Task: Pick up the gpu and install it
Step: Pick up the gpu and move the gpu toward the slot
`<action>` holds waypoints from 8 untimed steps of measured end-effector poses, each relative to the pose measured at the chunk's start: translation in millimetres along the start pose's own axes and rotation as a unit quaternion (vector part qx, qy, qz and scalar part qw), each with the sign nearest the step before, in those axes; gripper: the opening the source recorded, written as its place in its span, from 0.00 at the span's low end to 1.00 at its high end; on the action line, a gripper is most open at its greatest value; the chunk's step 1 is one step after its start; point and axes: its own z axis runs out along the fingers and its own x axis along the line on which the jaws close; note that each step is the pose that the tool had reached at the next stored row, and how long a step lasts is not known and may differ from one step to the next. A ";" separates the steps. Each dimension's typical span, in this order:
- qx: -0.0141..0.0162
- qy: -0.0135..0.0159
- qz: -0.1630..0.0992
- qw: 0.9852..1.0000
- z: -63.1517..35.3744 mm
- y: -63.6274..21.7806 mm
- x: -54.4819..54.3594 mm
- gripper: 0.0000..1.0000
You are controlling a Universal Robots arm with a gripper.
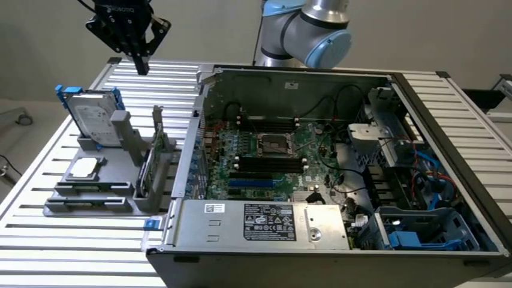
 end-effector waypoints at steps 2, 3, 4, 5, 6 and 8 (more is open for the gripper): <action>0.000 0.000 0.000 1.000 0.0 0.0 0.0 0.18; 0.000 0.000 0.000 1.000 0.0 0.0 0.0 0.18; 0.000 0.000 0.000 1.000 0.0 0.0 0.0 0.24; 0.000 0.000 0.000 1.000 0.1 0.0 0.0 0.30; 0.001 0.000 0.000 1.000 0.9 0.0 0.1 0.30; 0.002 0.000 0.000 1.000 3.2 -0.8 0.1 0.36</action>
